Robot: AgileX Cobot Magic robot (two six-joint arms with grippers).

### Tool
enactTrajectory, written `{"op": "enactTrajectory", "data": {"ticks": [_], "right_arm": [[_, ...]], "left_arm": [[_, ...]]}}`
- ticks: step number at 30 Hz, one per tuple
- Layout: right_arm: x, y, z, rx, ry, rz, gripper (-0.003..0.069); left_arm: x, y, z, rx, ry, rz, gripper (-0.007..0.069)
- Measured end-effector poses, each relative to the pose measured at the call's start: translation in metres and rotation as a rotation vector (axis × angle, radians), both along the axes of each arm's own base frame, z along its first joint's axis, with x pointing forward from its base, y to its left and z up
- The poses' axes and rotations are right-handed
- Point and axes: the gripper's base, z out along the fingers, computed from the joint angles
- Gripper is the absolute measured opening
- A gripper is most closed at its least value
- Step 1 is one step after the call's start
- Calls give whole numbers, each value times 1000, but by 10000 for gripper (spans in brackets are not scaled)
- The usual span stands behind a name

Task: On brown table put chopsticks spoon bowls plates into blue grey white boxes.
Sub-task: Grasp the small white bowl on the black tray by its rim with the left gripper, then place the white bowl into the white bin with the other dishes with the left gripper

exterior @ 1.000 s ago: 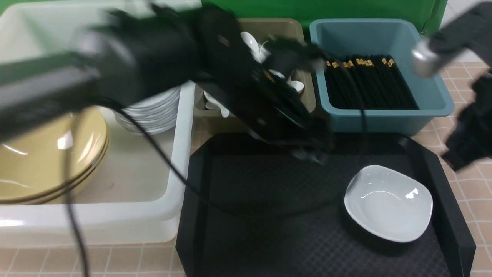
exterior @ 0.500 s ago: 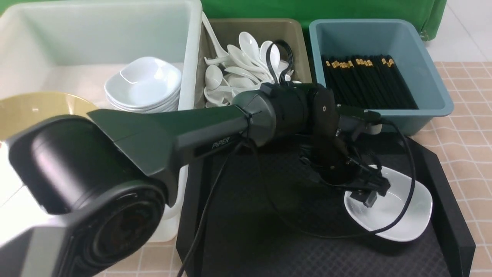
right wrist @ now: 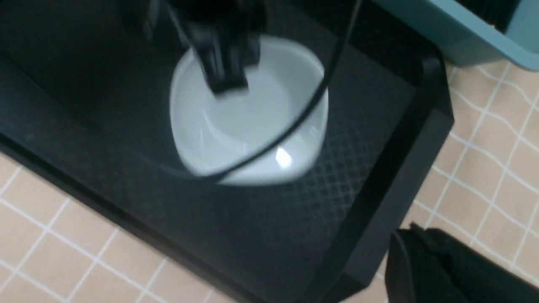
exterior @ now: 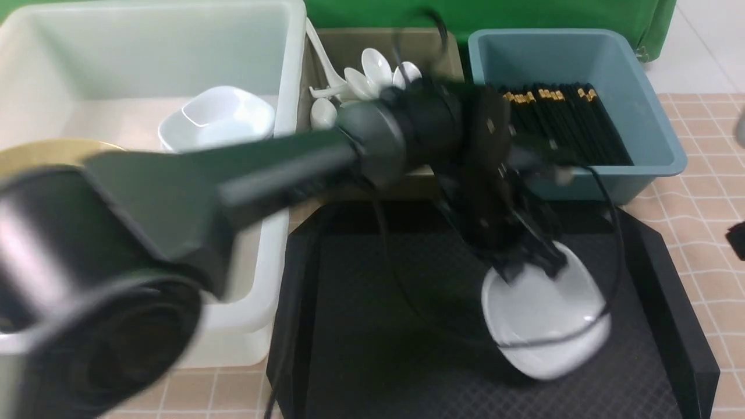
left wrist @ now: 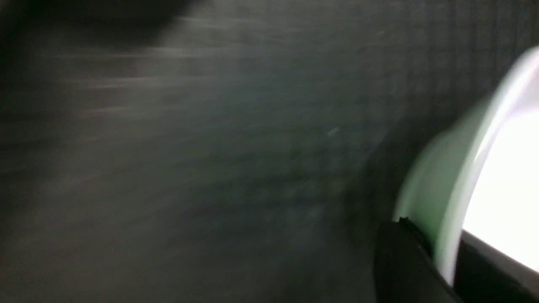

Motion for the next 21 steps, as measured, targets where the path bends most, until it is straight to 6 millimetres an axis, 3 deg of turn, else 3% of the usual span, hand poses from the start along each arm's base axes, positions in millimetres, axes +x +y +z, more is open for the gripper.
{"op": "enactTrajectory", "data": {"ticks": [3, 5, 6, 8, 10, 14, 15, 16, 17, 19, 21], "right_arm": [[12, 13, 13, 43, -6, 67, 48], [16, 20, 22, 68, -25, 102, 48], [24, 33, 35, 94, -54, 157, 48], [30, 54, 47, 112, -90, 233, 48], [34, 75, 54, 124, -113, 304, 48], [44, 132, 57, 117, -142, 476, 48], [46, 136, 57, 109, -144, 485, 48], [51, 150, 54, 101, -139, 509, 48], [51, 150, 54, 98, -140, 510, 48], [65, 167, 46, 59, -136, 522, 48], [74, 173, 41, 24, -137, 525, 48]], "left_arm": [[11, 42, 57, -45, -101, 76, 6], [15, 65, 82, -72, -143, 122, 6], [19, 105, 117, -101, -201, 204, 6], [22, 153, 147, -117, -253, 308, 6], [24, 195, 164, -121, -290, 410, 6], [33, 280, 167, -93, -305, 642, 6], [33, 280, 166, -94, -303, 642, 6], [37, 301, 158, -92, -291, 706, 6], [39, 307, 155, -91, -289, 723, 6], [51, 333, 133, -97, -265, 794, 6], [62, 342, 116, -107, -256, 810, 6]]}}
